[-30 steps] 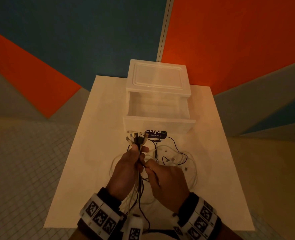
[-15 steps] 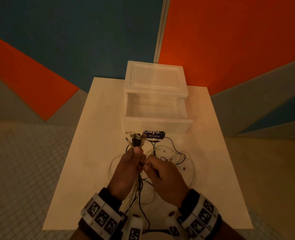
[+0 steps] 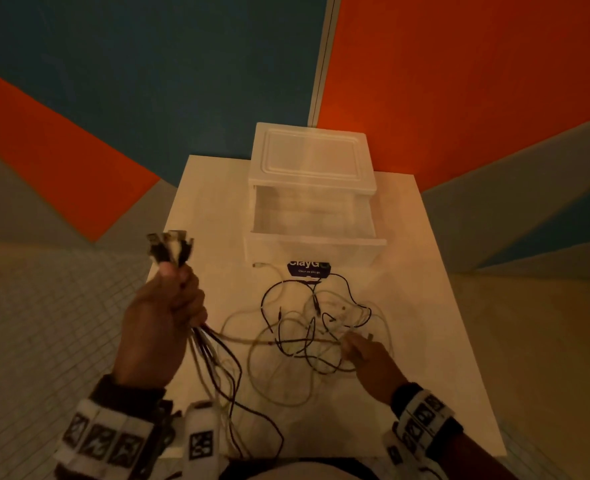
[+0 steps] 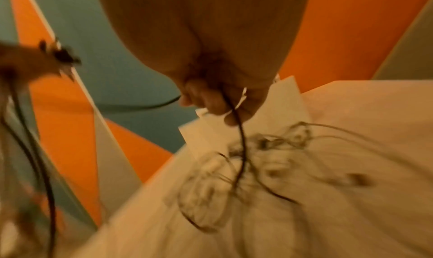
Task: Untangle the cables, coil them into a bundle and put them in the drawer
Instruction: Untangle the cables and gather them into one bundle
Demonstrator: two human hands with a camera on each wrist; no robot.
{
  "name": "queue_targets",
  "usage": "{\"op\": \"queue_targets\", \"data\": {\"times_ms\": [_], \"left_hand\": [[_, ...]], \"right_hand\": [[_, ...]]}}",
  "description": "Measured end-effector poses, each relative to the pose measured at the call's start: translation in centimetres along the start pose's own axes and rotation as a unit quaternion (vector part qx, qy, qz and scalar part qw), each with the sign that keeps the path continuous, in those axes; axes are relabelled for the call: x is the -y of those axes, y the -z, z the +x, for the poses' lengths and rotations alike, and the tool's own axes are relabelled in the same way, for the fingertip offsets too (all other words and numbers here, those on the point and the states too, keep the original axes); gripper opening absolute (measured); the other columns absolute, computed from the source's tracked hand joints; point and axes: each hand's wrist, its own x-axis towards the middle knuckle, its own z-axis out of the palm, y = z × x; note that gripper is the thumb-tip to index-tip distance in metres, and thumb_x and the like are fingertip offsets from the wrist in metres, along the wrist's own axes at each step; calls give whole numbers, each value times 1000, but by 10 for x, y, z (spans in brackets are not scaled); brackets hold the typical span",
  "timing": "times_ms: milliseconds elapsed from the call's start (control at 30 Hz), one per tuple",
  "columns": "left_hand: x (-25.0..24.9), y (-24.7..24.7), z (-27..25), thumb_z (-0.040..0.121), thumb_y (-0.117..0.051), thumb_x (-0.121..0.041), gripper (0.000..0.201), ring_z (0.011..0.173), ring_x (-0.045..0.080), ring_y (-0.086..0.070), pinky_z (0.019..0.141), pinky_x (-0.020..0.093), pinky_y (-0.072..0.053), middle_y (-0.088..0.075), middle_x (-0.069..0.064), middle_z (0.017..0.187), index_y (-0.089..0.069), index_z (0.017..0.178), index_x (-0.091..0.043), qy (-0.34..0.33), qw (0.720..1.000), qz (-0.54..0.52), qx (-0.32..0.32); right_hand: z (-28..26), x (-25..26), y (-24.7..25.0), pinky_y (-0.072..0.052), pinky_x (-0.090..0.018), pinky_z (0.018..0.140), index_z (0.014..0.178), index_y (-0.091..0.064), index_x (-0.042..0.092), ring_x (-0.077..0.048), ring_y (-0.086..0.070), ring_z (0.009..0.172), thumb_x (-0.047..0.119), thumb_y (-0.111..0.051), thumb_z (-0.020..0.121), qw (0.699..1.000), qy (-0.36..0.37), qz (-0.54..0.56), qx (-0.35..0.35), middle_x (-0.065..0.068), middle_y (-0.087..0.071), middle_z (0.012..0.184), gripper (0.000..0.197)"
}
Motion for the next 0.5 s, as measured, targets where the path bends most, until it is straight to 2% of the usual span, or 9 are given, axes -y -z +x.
{"op": "queue_targets", "data": {"times_ms": [33,100,133,200,267,333,367,433,500], "left_hand": [[4,-7,-3,95,-40,-29,22,42,3,-26,39,17,-25,-35,-7,57,-44,77,-17,5,999,44,9],[22,-23,-8,96,-46,-33,26,41,11,-26,38,19,-25,-54,2,60,-46,80,-12,-7,979,204,21],[34,-33,-12,99,-46,-36,33,40,18,-25,39,22,-23,-62,6,64,-48,82,-7,-26,964,264,31],[50,-50,-17,100,-42,-42,51,41,19,-26,42,24,-24,-56,6,57,-50,89,7,-51,955,291,42],[53,-58,-19,102,-39,-40,50,45,13,-27,44,25,-27,-48,9,58,-49,90,7,-48,965,257,21],[48,-56,-16,102,-39,-39,38,48,9,-30,44,20,-29,-55,2,65,-49,85,-6,-49,978,201,-13],[42,-52,-13,101,-41,-40,33,50,7,-30,44,19,-28,-52,-4,65,-48,83,-13,-58,982,175,-25],[26,-40,-10,101,-40,-34,25,55,5,-32,45,16,-26,-46,-10,65,-47,81,-21,-90,986,136,-43],[6,-29,-9,100,-37,-26,24,59,2,-36,46,14,-27,-43,-11,71,-49,80,-24,-130,987,80,-55]], "right_hand": [[7,13,0,-43,-40,66,83,-55,15,-14,-51,66,31,-40,102,999,11,12,-44,-5,-57,72,29],[16,63,3,-35,-31,56,74,-47,21,-9,-41,55,27,-43,101,989,84,38,-114,4,-46,61,29],[16,90,5,-33,-31,53,74,-46,24,-11,-40,53,28,-42,100,984,127,40,-121,3,-45,59,27],[12,131,2,-34,-33,50,83,-53,23,-15,-44,50,30,-41,101,978,184,32,-90,-2,-49,58,23],[1,148,-6,-35,-31,49,88,-55,23,-16,-46,49,32,-38,101,977,208,24,-48,-3,-52,60,24],[-9,142,-16,-31,-29,51,82,-50,16,-15,-43,50,38,-35,101,978,206,43,3,-3,-49,60,32],[-11,129,-21,-30,-27,53,81,-48,14,-12,-41,52,38,-33,101,979,195,56,35,-1,-46,61,35],[-7,87,-28,-30,-21,57,77,-44,15,-4,-38,57,29,-35,102,982,160,60,75,7,-40,64,30],[3,37,-32,-34,-22,64,75,-44,16,-2,-37,61,19,-37,103,993,91,44,67,9,-40,67,29]]}}
